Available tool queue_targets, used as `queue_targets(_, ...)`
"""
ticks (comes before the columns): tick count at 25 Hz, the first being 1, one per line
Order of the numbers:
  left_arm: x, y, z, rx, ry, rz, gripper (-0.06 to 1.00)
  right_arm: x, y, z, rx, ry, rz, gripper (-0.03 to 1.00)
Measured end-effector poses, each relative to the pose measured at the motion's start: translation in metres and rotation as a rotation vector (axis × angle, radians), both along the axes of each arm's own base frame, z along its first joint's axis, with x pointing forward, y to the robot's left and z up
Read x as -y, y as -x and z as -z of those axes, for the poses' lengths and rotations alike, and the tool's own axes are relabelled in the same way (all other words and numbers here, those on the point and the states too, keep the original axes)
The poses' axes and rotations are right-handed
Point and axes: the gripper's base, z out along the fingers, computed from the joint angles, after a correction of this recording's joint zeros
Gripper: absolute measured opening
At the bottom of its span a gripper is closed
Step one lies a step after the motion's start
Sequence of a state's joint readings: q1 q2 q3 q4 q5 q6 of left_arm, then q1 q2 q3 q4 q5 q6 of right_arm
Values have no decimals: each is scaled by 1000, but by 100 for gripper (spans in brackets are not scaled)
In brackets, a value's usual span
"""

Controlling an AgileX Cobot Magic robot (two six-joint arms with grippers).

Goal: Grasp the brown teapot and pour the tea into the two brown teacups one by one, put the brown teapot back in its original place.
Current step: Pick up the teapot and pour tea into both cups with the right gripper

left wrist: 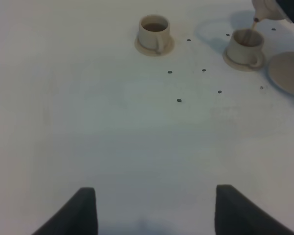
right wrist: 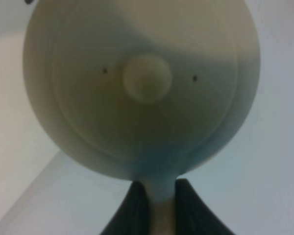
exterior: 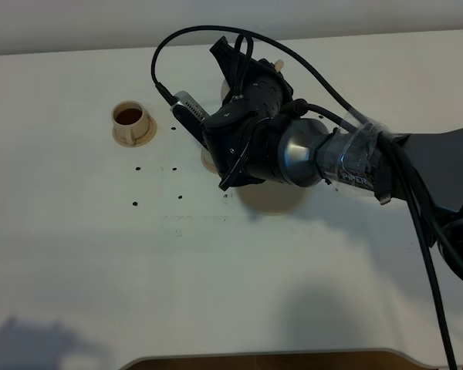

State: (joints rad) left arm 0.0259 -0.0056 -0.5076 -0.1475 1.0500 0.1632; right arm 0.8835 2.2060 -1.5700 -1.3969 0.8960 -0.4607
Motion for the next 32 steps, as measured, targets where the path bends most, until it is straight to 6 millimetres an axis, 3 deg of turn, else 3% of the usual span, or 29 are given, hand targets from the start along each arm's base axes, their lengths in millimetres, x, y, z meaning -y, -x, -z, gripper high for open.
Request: queue_targets(32, 0, 0, 0, 0, 0, 0, 54, -3, -3, -5, 46, 135, -98, 10)
